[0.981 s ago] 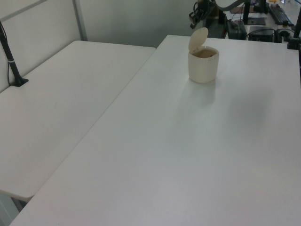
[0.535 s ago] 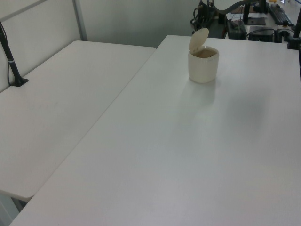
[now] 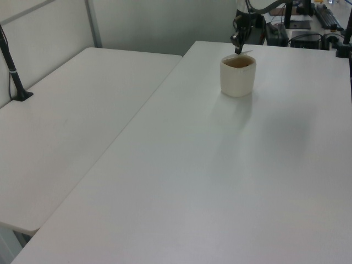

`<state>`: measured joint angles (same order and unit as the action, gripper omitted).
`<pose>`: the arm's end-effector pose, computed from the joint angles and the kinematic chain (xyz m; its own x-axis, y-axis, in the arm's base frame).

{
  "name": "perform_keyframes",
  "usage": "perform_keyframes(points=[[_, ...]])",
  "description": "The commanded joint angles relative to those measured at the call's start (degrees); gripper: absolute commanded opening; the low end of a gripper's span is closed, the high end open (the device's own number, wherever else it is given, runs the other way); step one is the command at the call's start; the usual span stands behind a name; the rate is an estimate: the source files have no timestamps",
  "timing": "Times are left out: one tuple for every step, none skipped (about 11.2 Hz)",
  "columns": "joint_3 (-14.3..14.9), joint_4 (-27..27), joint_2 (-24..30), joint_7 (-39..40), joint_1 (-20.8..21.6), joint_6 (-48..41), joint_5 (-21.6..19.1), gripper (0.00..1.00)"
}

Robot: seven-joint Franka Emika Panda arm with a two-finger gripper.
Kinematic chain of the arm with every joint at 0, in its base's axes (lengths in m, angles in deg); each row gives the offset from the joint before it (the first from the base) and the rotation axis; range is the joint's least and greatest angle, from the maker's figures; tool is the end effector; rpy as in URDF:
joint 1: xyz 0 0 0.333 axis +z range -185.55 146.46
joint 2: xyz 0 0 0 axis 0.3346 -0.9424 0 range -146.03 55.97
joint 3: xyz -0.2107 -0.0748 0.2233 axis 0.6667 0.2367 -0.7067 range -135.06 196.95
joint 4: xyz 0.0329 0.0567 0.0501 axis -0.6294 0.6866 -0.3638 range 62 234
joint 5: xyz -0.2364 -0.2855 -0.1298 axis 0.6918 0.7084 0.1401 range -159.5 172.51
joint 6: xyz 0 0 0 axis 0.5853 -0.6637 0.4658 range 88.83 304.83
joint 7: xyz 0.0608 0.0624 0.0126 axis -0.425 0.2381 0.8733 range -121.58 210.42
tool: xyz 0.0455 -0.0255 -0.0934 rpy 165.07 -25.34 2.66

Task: Close the trash bin
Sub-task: 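Push the raised lid down onto the bin rim with the gripper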

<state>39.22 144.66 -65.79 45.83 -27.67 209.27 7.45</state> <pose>0.6637 -0.1818 0.4791 0.9515 -0.2253 0.2093 -0.2448 -0.9669 0.0720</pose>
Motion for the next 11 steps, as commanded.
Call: perform_keyframes(points=[[0.08,3.42,0.28,2.19,1.27,-1.4,-0.5,0.07],[0.08,3.52,0.02,2.37,1.27,-1.4,-0.42,0.07],[0.08,3.52,-0.51,2.37,1.27,-1.4,-0.41,0.07],[0.08,3.52,-0.69,2.46,1.27,-1.23,-0.41,0.07],[0.08,3.61,-0.78,2.46,1.27,-1.14,-0.5,0.07],[0.08,3.52,-1.12,2.46,1.27,-1.14,-0.59,0.07],[0.08,3.52,-1.13,2.46,1.36,-1.23,-0.59,0.07],[0.08,3.61,-1.3,2.46,1.44,-1.23,-0.59,0.07],[0.08,3.7,-1.83,2.46,1.44,-1.23,-0.59,0.07],[0.08,3.7,-2.27,2.37,1.44,-1.23,-0.59,0.07],[0.08,3.78,-2.62,2.46,1.36,-1.23,-0.59,0.07]])
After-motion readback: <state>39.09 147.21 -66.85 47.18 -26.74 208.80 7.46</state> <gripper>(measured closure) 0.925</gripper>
